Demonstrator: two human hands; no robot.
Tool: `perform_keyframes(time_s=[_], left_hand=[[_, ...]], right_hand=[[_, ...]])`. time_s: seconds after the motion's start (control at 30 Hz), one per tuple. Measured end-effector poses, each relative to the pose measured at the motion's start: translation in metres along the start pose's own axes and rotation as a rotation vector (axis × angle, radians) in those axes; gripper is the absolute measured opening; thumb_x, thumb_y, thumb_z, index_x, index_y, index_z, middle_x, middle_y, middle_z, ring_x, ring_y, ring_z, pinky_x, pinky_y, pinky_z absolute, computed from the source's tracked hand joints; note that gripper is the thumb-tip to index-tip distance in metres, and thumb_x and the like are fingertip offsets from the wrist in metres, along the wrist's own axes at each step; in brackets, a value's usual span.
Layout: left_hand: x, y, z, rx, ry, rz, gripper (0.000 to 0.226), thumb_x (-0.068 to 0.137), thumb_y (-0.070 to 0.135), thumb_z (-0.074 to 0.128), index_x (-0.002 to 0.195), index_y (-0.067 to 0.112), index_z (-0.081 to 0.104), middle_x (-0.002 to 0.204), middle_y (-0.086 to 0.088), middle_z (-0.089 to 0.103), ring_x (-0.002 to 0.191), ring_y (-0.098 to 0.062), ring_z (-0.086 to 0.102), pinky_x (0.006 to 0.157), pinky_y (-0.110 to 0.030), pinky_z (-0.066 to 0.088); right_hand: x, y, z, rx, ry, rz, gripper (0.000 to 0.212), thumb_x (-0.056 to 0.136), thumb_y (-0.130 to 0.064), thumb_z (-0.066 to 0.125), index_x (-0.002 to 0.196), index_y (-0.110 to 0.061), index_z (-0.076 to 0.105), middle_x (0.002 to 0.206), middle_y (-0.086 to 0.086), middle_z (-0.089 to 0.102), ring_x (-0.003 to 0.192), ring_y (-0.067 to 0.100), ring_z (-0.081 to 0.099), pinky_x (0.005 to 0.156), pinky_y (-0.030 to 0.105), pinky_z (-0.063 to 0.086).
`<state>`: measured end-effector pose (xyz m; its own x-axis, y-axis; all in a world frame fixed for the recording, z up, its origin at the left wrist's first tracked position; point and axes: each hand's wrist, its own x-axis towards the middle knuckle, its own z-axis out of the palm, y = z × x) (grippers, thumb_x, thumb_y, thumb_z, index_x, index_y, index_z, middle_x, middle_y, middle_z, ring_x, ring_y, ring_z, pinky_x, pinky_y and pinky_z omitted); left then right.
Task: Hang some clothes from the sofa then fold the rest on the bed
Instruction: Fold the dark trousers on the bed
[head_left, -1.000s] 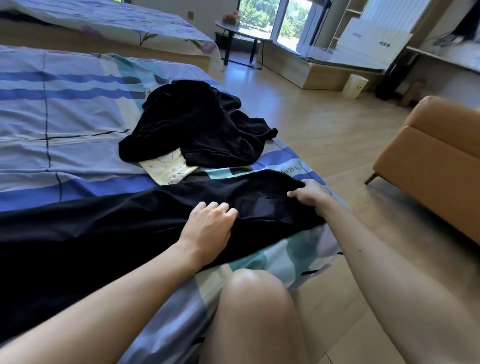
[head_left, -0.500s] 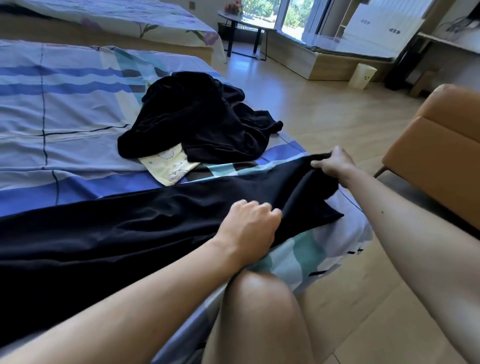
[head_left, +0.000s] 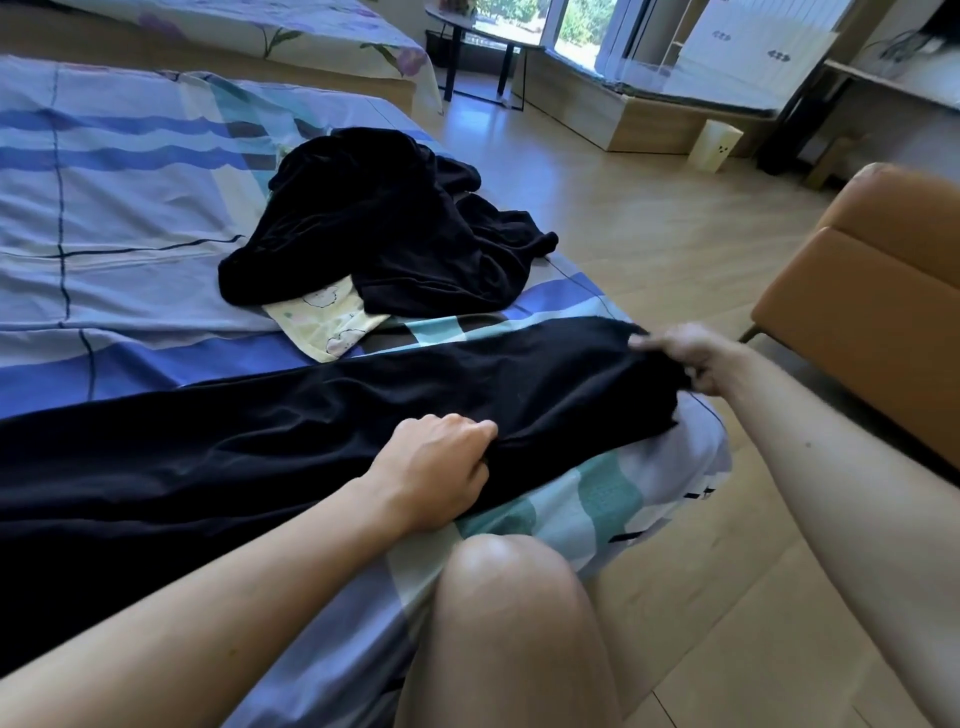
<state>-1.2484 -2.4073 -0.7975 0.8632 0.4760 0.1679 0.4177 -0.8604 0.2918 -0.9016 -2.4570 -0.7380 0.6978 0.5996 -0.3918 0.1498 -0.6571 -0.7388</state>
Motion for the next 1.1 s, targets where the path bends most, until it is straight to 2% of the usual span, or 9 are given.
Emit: perform_keyframes(time_s=[0.2,0.37,0.47,0.57,0.67,0.77,0.83,0.93,1.1], left_hand=[[-0.001,0.000,0.002,-0.008,-0.002,-0.018,0.016,0.087,0.034,0.052,0.095,0.020,0.048,0.100,0.002,0.065,0.095,-0.031,0.062,0.066,-0.037,0.044],[-0.003,0.001,0.000,-0.001,-0.048,-0.012,0.019,0.087,0.035,0.054,0.099,0.021,0.047,0.104,0.003,0.063,0.099,-0.030,0.062,0.069,-0.038,0.048],[-0.005,0.001,-0.005,-0.011,-0.075,0.015,0.018,0.086,0.030,0.054,0.101,0.024,0.046,0.106,0.005,0.062,0.099,-0.029,0.061,0.074,-0.040,0.050],[-0.008,0.005,-0.008,-0.057,-0.029,0.051,0.017,0.087,0.027,0.053,0.102,0.022,0.046,0.104,0.005,0.060,0.097,-0.029,0.061,0.073,-0.041,0.049],[-0.009,0.006,-0.012,-0.110,-0.058,0.058,0.022,0.090,0.036,0.052,0.110,0.026,0.053,0.107,0.008,0.060,0.100,-0.023,0.060,0.078,-0.040,0.051],[-0.010,0.001,-0.016,-0.230,-0.175,-0.001,0.028,0.094,0.048,0.043,0.098,0.027,0.062,0.096,0.009,0.063,0.097,-0.021,0.060,0.081,-0.040,0.053],[-0.011,-0.006,-0.018,-0.252,0.005,-0.047,0.025,0.096,0.039,0.042,0.091,0.025,0.062,0.093,0.008,0.063,0.095,-0.021,0.060,0.080,-0.040,0.051],[-0.011,-0.019,-0.019,-0.061,0.229,-0.129,0.022,0.094,0.032,0.049,0.111,0.027,0.062,0.111,0.007,0.056,0.108,-0.021,0.052,0.093,-0.040,0.043],[-0.025,-0.029,0.007,0.132,-0.206,-0.228,0.096,0.079,0.078,0.013,0.160,0.030,0.002,0.169,-0.002,-0.009,0.154,-0.026,-0.017,0.123,-0.055,-0.006]], right_hand=[[-0.015,0.009,0.009,-0.272,-0.190,0.182,0.073,0.062,-0.061,0.088,0.108,-0.008,0.070,0.103,0.014,0.077,0.101,0.033,0.073,0.097,0.046,0.057],[-0.026,-0.007,0.015,-0.160,-0.333,0.012,0.092,0.041,-0.041,0.101,0.118,-0.002,0.068,0.111,0.015,0.075,0.105,0.030,0.072,0.101,0.044,0.054],[-0.029,-0.018,0.010,-0.044,-0.332,-0.124,0.046,0.081,-0.025,0.082,0.117,-0.001,0.065,0.097,0.022,0.073,0.075,0.034,0.073,0.067,0.043,0.062],[-0.020,-0.022,-0.002,0.060,-0.140,-0.244,0.025,0.090,-0.018,0.074,0.106,-0.001,0.065,0.071,0.016,0.063,0.041,0.026,0.057,0.033,0.028,0.044],[-0.009,-0.009,-0.004,0.095,0.048,-0.259,0.025,0.087,-0.014,0.077,0.105,0.000,0.067,0.076,0.012,0.064,0.047,0.021,0.061,0.038,0.028,0.047],[0.000,0.017,0.001,0.026,0.049,-0.101,0.051,0.078,-0.026,0.086,0.117,0.001,0.067,0.098,0.015,0.074,0.084,0.030,0.073,0.079,0.041,0.061],[0.001,0.023,-0.001,-0.028,-0.021,0.008,0.064,0.070,-0.044,0.089,0.114,-0.001,0.068,0.104,0.016,0.075,0.094,0.033,0.074,0.089,0.044,0.060],[-0.005,0.017,-0.008,-0.155,-0.120,0.095,0.061,0.071,-0.042,0.089,0.110,-0.001,0.068,0.102,0.019,0.076,0.088,0.032,0.073,0.076,0.041,0.060],[-0.023,-0.006,-0.010,-0.164,-0.116,-0.004,0.032,0.079,-0.015,0.082,0.101,-0.001,0.064,0.068,0.011,0.062,0.050,0.021,0.056,0.044,0.026,0.042]])
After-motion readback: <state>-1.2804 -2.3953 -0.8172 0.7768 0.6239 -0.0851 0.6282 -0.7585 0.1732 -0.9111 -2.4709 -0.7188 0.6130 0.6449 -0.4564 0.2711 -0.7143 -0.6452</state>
